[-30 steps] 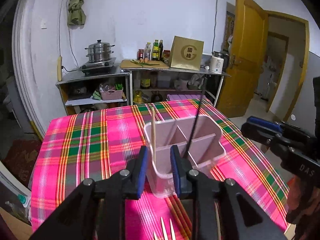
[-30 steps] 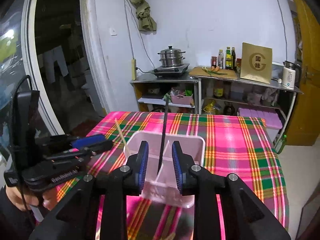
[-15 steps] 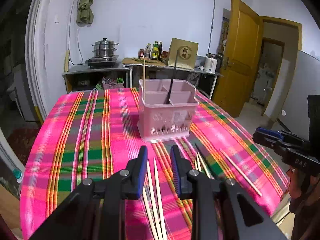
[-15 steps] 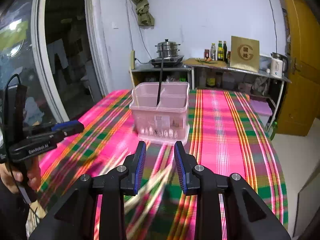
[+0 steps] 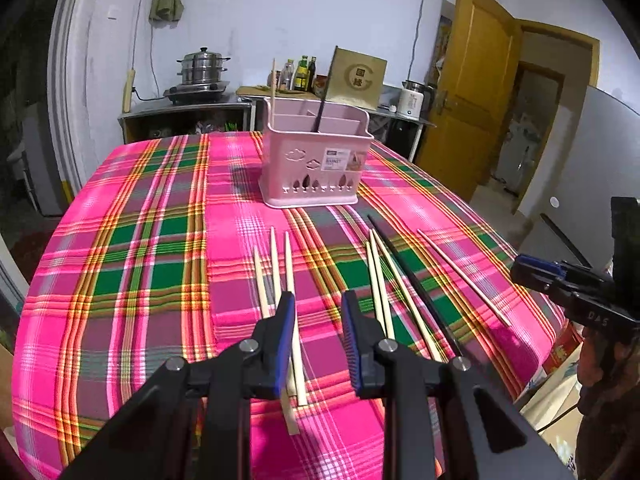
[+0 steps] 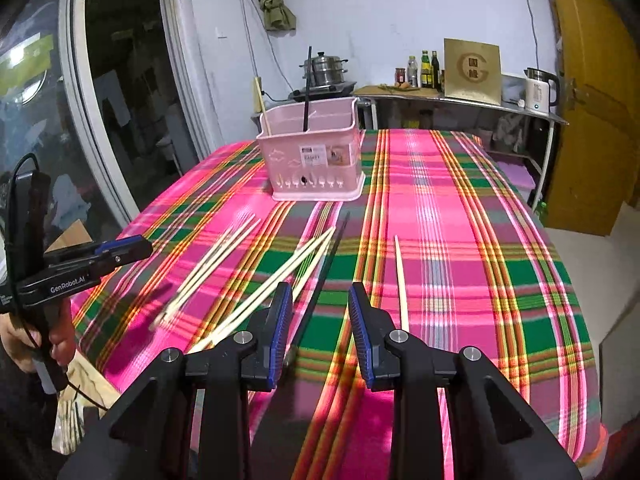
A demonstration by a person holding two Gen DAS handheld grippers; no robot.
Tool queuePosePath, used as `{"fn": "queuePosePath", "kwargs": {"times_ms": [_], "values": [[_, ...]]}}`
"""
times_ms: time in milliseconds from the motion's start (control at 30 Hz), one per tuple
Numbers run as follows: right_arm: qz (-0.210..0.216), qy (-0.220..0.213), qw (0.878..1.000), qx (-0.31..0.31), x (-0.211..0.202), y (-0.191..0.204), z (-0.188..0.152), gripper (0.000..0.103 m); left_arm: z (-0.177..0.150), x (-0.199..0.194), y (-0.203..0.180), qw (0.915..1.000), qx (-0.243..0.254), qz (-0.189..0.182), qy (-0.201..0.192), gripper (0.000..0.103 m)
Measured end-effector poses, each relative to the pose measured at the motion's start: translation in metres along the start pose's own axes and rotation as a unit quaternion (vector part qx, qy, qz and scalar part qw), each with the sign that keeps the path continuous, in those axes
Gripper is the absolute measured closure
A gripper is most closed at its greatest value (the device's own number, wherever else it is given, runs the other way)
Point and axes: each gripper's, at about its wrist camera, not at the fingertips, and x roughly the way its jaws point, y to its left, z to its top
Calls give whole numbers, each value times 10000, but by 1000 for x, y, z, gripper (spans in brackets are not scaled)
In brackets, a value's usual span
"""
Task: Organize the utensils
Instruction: 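Grasp another wooden chopstick with the left tool while the right tool grasps a dark chopstick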
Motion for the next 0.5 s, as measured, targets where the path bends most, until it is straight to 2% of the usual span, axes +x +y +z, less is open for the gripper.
{"fn": "queuePosePath", "kwargs": {"times_ms": [500], "values": [[-120,241,9995,143,33,-5,6,73,10,38,2,9991,117,-43,407,77]]}}
